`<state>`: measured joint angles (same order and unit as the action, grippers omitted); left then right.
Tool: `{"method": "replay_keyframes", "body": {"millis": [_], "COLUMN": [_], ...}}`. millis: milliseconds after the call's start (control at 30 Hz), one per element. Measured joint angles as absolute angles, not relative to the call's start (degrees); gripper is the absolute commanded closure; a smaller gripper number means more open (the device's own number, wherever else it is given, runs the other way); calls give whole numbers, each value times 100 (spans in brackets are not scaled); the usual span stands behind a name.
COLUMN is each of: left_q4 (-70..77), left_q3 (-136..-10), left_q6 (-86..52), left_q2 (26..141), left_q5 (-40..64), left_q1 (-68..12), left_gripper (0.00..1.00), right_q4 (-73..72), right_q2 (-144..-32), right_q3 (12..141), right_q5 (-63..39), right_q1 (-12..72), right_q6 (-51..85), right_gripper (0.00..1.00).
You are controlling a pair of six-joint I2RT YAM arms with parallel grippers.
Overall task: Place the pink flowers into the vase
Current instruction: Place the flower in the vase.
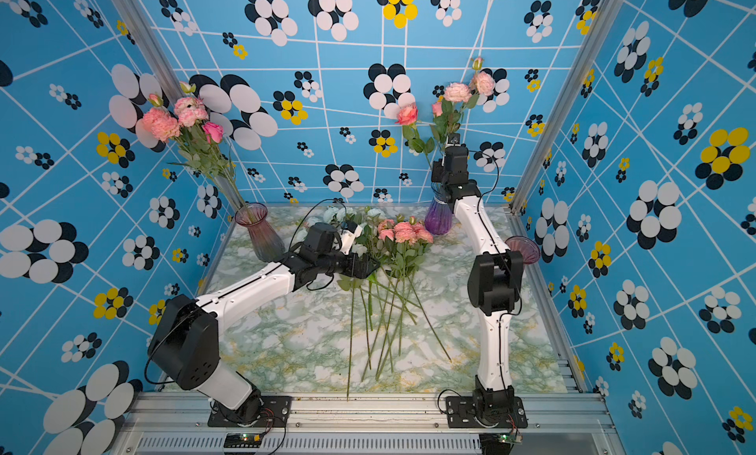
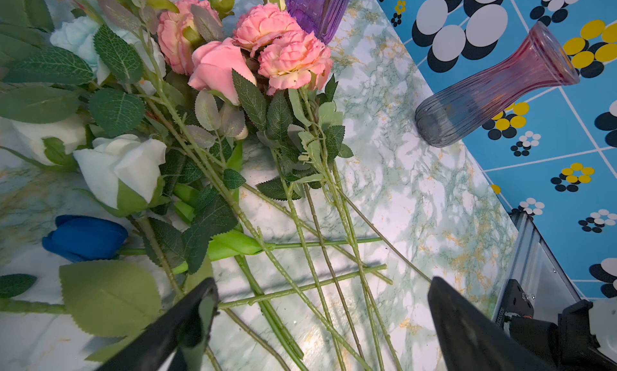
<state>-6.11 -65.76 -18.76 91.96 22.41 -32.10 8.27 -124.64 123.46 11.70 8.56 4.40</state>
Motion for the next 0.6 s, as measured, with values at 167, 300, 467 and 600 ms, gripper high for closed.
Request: {"method": "replay_keyframes", "body": {"millis": [167,300,467,600], "left_q4": [-646,-644,-644,-644], "left_q3": [-6613,-6683,-6683,-6683], "left_q6": [-1879,-1883,-1949,-2032], "left_q2": [9196,9196,9196,9196], "left_q5": [2202,2178,2128,2106], "left_q1": [-3284,-3343,-3352,-3352], "left_gripper": [0,0,0,1], "right_q4": [786,972,2084,2884], "right_q2": [-11712,-10984,-10160,-9699], "right_q3": [11843,11358,10960,10088], "right_q5": [1170,1160,1046,681], "right_q1": [856,858,910,1205], "right_q6": [473,587,917,1186], "right_gripper": [49,36,34,34]}}
